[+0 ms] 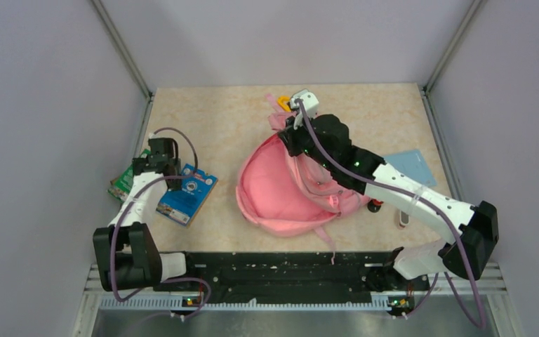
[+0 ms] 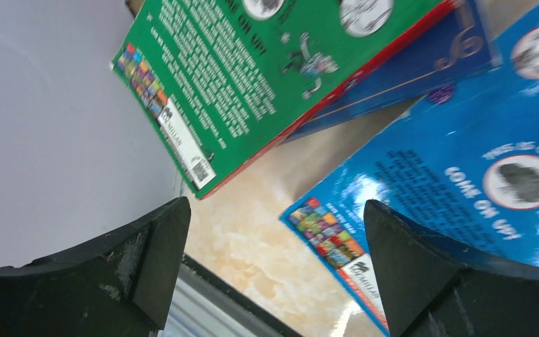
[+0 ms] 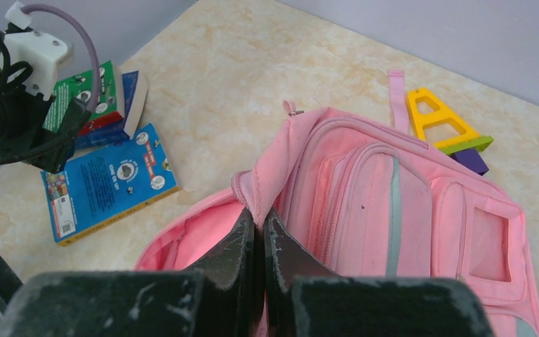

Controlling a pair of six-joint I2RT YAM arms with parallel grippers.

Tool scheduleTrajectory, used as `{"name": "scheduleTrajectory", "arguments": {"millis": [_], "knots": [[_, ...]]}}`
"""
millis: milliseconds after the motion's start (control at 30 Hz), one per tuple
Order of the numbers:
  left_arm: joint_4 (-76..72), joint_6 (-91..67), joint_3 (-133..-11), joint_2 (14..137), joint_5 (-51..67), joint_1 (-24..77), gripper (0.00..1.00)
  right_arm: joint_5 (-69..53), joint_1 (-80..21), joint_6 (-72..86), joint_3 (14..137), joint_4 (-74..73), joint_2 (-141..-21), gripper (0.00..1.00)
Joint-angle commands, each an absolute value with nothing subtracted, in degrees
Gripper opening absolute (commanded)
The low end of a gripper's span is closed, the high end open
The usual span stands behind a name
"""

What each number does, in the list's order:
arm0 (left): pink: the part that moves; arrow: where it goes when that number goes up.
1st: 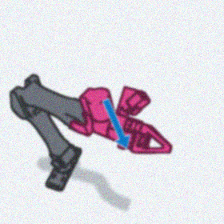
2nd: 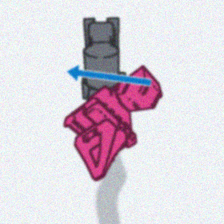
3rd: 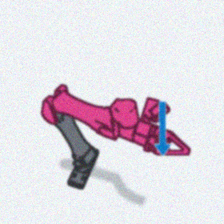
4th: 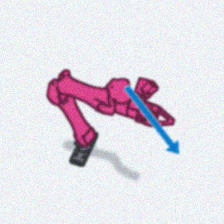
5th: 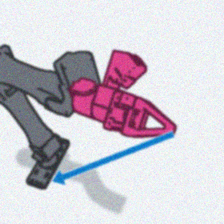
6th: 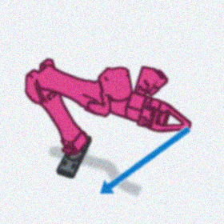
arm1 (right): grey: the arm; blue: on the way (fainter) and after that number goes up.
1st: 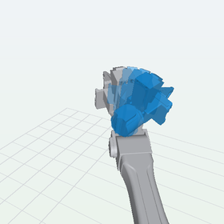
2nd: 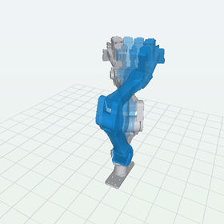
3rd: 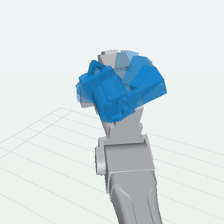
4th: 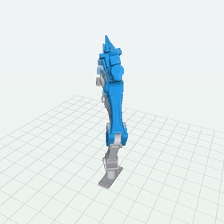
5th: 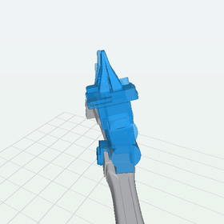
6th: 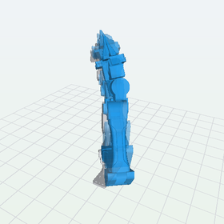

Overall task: Pack the student bag
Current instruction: Pick up the book from the center of the board.

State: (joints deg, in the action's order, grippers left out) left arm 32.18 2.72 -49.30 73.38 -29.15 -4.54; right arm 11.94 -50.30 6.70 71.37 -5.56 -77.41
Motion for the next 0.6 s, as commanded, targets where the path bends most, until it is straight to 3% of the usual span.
{"name": "scheduleTrajectory", "arguments": {"millis": [0,300,567], "knots": [[29.0,7.8,-45.7,72.3,-30.9,-7.8,0.98,8.5,-49.0,8.2,73.3,1.8,-75.2,0.0],[23.5,13.9,-40.9,75.4,-37.5,-10.0,0.98,4.3,-48.2,9.3,72.6,2.8,-74.4,0.0],[23.8,12.8,-45.3,82.1,-35.9,-14.2,0.97,3.2,-48.2,9.6,71.4,3.2,-73.0,0.0]]}}
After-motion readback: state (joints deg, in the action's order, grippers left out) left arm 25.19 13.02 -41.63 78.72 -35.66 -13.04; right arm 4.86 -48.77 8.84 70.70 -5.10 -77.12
